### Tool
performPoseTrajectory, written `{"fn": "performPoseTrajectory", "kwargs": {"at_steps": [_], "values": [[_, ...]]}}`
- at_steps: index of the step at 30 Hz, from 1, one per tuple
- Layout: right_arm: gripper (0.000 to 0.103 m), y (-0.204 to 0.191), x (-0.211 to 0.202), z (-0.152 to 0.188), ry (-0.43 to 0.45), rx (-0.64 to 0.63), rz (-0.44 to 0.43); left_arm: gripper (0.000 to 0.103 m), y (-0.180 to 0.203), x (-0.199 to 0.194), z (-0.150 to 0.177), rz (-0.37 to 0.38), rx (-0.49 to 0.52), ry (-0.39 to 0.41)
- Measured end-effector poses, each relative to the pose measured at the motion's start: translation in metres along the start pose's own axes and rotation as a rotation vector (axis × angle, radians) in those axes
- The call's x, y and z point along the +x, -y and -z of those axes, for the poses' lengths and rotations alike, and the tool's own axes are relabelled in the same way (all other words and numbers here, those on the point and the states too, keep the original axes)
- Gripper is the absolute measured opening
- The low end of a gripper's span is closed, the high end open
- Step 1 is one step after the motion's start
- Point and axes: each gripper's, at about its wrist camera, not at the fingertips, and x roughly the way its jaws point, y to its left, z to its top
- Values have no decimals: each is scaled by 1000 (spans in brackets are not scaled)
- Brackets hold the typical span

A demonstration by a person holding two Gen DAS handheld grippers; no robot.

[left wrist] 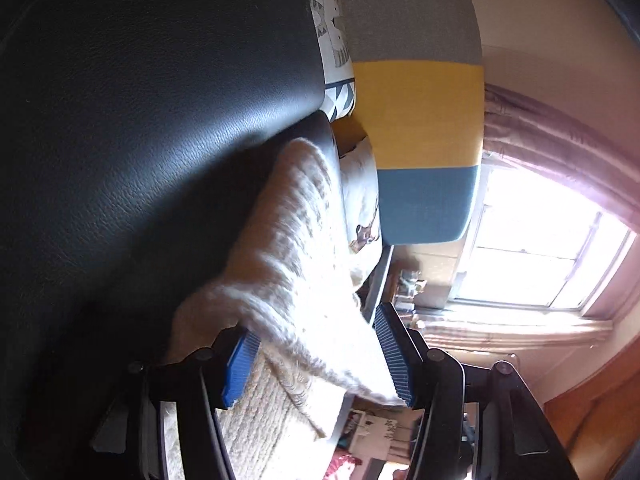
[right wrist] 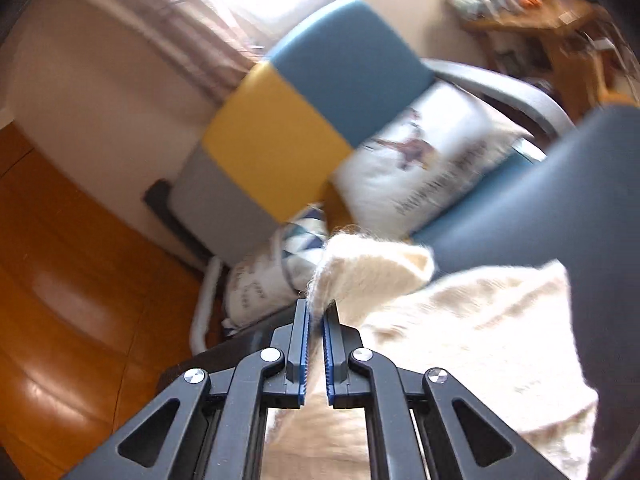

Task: Fold clothes

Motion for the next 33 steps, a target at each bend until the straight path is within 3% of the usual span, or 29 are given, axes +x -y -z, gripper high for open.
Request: {"fn": "performPoseTrajectory", "kwargs": {"at_steps": [6,8,9,10,13,17,21,27,29,33], "values": [[5,84,22,33,-71,138,95,56,-1,7,10,-110,70,27],[5,103,34,41,-81,171,101,42,1,10,13,-152,110,40],[5,109,32,44,-83,177,103,22,2,11,16,-170,131,47],[5,113,28,46,-83,179,101,14,3,12,18,-188,152,54],[5,117,18,46,-56,165,81,12,13,4,32,-209,278,78],[5,126,16,52,-45,159,89,12,8,6,47,-303,399,46],[5,139,13,59,-19,200,66,12,-14,3,47,-297,361,15],[5,139,4,68,-22,175,84,12,-2,4,50,-354,452,17],[4,151,6,70,-27,214,42,12,-2,3,49,-352,435,-3],[19,160,-11,67,-38,293,-31,32,-11,-14,36,-232,279,-80]]}}
